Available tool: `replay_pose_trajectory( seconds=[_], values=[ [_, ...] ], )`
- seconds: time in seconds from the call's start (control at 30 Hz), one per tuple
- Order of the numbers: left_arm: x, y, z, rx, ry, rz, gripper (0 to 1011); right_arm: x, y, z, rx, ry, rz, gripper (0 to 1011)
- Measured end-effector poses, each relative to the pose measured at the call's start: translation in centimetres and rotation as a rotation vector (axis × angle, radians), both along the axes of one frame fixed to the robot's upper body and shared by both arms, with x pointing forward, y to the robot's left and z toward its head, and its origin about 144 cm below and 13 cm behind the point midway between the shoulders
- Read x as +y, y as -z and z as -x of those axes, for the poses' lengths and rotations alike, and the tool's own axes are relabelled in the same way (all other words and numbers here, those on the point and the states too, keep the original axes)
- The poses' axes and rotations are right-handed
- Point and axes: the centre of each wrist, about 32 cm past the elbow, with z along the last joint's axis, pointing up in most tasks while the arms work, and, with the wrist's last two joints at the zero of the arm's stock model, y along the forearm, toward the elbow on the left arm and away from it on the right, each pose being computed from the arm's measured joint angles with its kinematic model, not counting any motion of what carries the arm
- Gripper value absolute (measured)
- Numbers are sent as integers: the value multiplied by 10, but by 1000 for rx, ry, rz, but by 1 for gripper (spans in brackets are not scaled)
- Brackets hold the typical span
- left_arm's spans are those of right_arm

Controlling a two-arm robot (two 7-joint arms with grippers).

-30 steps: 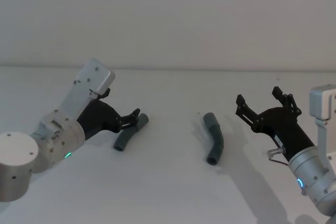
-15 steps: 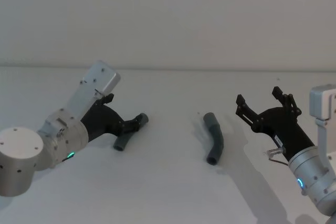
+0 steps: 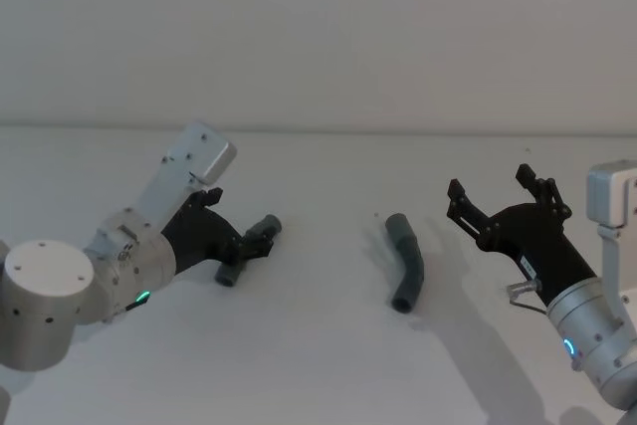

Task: Use both hands to pick up one end of the pipe from the table, align the ends, and insert them.

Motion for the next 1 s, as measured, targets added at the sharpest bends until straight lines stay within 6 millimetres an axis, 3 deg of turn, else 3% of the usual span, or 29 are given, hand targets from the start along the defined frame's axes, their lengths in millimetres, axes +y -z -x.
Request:
replay_pose_trajectory(
  seconds=[1.0],
  values=[
    [-3, 0, -10, 81, -1, 10, 1001, 0, 0, 0, 0, 0, 0, 1000]
  ],
)
